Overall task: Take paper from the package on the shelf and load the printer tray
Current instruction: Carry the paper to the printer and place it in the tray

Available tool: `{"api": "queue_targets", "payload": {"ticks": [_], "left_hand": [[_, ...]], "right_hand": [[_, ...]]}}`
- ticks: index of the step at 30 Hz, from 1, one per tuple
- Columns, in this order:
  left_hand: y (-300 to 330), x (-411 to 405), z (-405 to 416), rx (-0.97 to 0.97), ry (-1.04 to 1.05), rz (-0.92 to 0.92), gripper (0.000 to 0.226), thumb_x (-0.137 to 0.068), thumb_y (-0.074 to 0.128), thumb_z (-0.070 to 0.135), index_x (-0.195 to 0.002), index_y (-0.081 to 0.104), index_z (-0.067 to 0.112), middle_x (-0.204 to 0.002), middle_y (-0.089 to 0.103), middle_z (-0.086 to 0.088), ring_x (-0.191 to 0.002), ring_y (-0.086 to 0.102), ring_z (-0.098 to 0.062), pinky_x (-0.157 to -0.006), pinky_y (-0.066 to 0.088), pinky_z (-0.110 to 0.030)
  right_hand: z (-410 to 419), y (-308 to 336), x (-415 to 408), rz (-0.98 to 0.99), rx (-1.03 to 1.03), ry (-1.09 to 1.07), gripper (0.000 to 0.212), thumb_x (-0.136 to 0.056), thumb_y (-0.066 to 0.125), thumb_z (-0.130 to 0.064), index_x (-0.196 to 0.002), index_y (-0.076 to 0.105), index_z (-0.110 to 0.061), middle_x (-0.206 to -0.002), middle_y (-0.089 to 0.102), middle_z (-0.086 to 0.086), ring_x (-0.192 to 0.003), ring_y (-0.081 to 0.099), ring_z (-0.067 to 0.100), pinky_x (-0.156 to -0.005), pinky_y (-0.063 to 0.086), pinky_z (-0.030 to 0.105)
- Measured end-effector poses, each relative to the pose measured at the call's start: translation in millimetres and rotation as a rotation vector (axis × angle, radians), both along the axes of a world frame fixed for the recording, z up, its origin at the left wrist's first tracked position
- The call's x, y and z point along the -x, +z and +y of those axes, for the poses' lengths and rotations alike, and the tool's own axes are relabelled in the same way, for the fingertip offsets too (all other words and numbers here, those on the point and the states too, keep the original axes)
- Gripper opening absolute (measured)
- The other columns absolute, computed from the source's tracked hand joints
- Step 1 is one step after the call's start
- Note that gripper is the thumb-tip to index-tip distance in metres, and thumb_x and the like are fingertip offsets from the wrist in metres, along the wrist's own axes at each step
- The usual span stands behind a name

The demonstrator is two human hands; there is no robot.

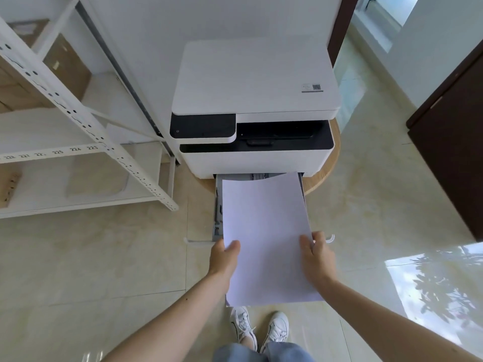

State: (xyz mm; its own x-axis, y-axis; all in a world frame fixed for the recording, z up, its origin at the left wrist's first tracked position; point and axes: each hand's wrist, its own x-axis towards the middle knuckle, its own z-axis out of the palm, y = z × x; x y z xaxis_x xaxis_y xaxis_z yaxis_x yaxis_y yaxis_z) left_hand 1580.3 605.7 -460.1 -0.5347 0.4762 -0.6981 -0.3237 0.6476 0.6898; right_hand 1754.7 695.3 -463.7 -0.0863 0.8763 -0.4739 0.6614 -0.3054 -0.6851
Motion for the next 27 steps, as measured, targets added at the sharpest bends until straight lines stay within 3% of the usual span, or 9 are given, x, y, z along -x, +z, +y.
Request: {"api": "queue_targets", "payload": {"ticks": [6, 10, 14, 23, 27], "left_hand": [[-11.5, 23.9, 14.3, 0.115, -0.058, -0.115, 0.040, -0.085, 0.057, 0.029, -0.121, 0.058, 0.011, -0.117, 0.066, -0.010, -0.109, 0.061, -0.034, -0.100, 0.046, -0.052], [-12.5, 35.0, 28.0, 0.106, -0.075, -0.132, 0.032, -0.093, 0.056, 0.023, -0.122, 0.058, 0.010, -0.118, 0.065, -0.011, -0.111, 0.061, -0.034, -0.100, 0.047, -0.049], [-20.3, 44.5, 36.8, 0.092, -0.089, -0.146, 0.035, -0.091, 0.057, 0.025, -0.124, 0.057, 0.011, -0.122, 0.064, -0.010, -0.113, 0.060, -0.033, -0.101, 0.045, -0.051], [-24.6, 71.9, 49.2, 0.028, -0.038, -0.231, 0.028, -0.095, 0.058, 0.016, -0.113, 0.062, -0.005, -0.109, 0.069, -0.021, -0.090, 0.068, -0.033, -0.071, 0.055, -0.036], [-27.3, 80.3, 45.6, 0.110, 0.014, -0.189, 0.022, -0.087, 0.063, 0.002, -0.107, 0.063, -0.005, -0.099, 0.070, -0.018, -0.085, 0.068, -0.032, -0.070, 0.057, -0.041]], "right_hand": [[13.2, -11.4, 8.6, -0.003, 0.106, -0.018, 0.023, -0.096, 0.040, -0.025, -0.102, 0.049, -0.005, -0.088, 0.058, 0.012, -0.078, 0.052, 0.030, -0.056, 0.037, 0.032], [25.0, -17.5, 15.7, 0.009, 0.133, -0.030, 0.020, -0.096, 0.041, -0.026, -0.100, 0.050, -0.008, -0.092, 0.060, 0.012, -0.087, 0.055, 0.032, -0.068, 0.038, 0.034], [36.4, -24.5, 23.6, 0.007, 0.133, -0.044, 0.024, -0.095, 0.042, -0.024, -0.104, 0.054, -0.005, -0.094, 0.061, 0.013, -0.085, 0.055, 0.030, -0.069, 0.037, 0.033], [64.5, -34.9, 45.5, -0.017, 0.132, -0.067, 0.029, -0.096, 0.043, -0.026, -0.108, 0.055, -0.003, -0.100, 0.059, 0.015, -0.086, 0.052, 0.030, -0.071, 0.036, 0.032], [79.9, -33.6, 56.6, -0.049, 0.116, -0.070, 0.031, -0.095, 0.043, -0.025, -0.106, 0.056, 0.001, -0.094, 0.056, 0.014, -0.087, 0.052, 0.033, -0.073, 0.036, 0.031]]}}
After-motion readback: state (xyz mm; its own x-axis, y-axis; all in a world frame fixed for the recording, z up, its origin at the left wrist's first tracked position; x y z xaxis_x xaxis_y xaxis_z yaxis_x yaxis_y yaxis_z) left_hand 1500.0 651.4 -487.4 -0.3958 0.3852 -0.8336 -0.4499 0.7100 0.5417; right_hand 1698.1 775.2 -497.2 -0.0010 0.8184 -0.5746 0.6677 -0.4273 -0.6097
